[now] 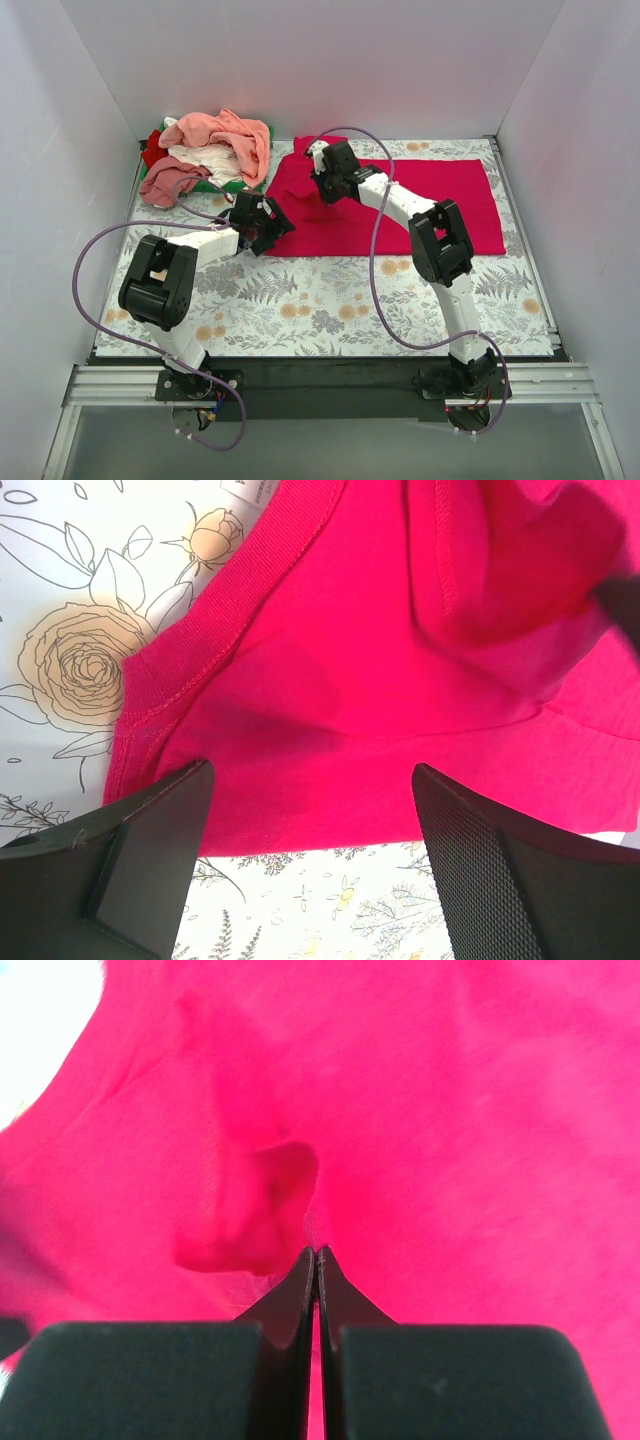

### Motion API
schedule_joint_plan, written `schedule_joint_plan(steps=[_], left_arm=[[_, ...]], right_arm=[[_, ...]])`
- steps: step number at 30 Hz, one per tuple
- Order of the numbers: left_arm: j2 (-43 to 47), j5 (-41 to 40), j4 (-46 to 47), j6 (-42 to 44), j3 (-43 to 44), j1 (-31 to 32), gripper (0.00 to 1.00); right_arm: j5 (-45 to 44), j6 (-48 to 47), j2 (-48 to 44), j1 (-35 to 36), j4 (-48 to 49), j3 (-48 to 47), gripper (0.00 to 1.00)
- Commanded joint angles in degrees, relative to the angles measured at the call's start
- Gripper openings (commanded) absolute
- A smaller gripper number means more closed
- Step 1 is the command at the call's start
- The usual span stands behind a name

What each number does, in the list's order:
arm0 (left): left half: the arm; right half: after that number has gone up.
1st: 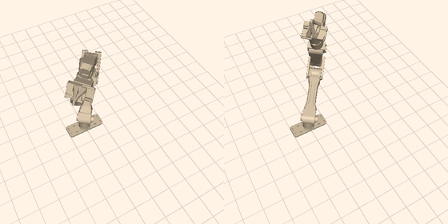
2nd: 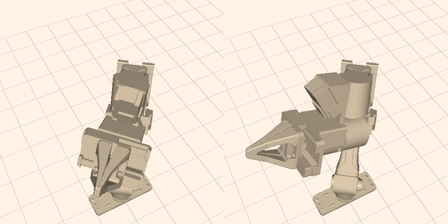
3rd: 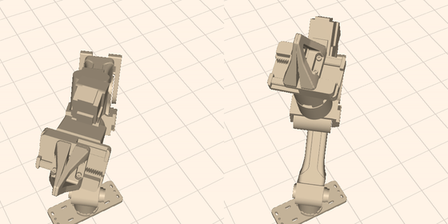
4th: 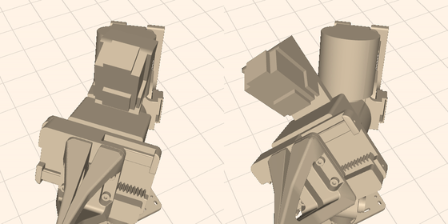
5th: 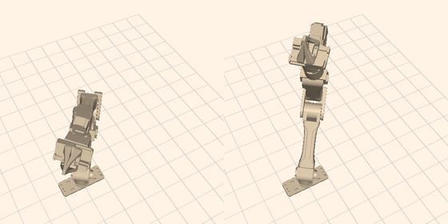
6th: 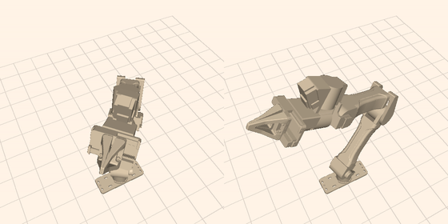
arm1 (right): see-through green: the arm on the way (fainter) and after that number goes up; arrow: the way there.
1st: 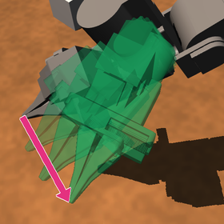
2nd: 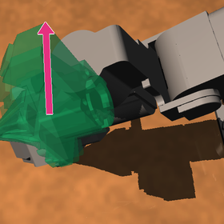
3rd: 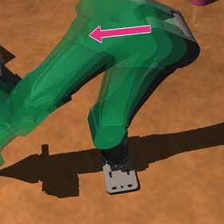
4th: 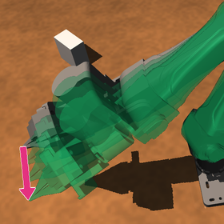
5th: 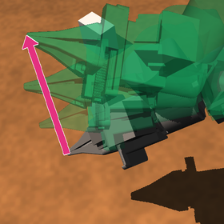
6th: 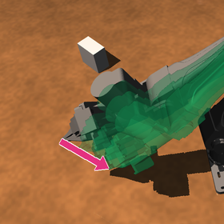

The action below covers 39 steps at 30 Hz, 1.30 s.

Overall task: Fold and stack the t-shirts
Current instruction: Fold the tshirt

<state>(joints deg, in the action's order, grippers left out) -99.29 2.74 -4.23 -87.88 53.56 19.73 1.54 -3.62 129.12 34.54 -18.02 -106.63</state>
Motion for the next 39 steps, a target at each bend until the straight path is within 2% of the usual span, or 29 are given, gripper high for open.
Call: schedule_joint_plan(steps=[1, 4, 9, 11, 13, 17, 20, 22, 26, 39], left_arm=[[0.06, -2.83, -7.46, 1.21, -2.76, -0.39, 0.8], [0.06, -0.81, -7.37, 1.13, -2.93, -0.39, 0.8], [-0.03, -0.46, -7.55, 1.22, -2.94, -0.39, 0.8], [0.14, -0.63, -7.46, 1.04, -3.02, -0.39, 0.8], [0.23, -0.37, -7.46, 1.13, -2.94, -0.39, 0.8], [0.76, 0.16, -7.37, 1.21, -3.2, -0.39, 0.8], [1.37, -0.02, -7.46, 0.95, -3.46, -0.39, 0.8], [1.81, -0.02, -7.46, 1.13, -3.64, -0.39, 0.8], [2.43, -0.02, -7.55, 1.13, -3.99, -0.39, 0.8], [3.22, -0.2, -7.46, 1.3, -4.69, -0.39, 0.8]], right_arm=[[3.01, 0.63, 2.88, -2.9, 0.71, -6.3, 0.01], [3.73, 1.51, 4.56, -4.48, 0.53, -10.26, 0.03], [1.8, 1.51, 5.53, -6.76, 0.62, -11.5, 0.07], [2.15, 2.21, 5.44, -7.38, 0.7, -10.97, 0.17], [2.15, 2.3, 4.39, -7.74, 0.62, -10.01, 0.19], [2.68, 1.51, 1.76, -7.74, 0.62, -7.55, 0.5], [5.65, 2.74, -2.54, -7.74, 1.23, -4.04, 0.55], [12.15, 1.43, -6.15, -7.13, 3.07, 1.75, 0.61], [13.75, 0.63, -7.22, -5.81, 4.49, 5.29, 0.62], [9.45, 2.56, 2.27, -5.54, 3.69, -1.12, 0.61]])
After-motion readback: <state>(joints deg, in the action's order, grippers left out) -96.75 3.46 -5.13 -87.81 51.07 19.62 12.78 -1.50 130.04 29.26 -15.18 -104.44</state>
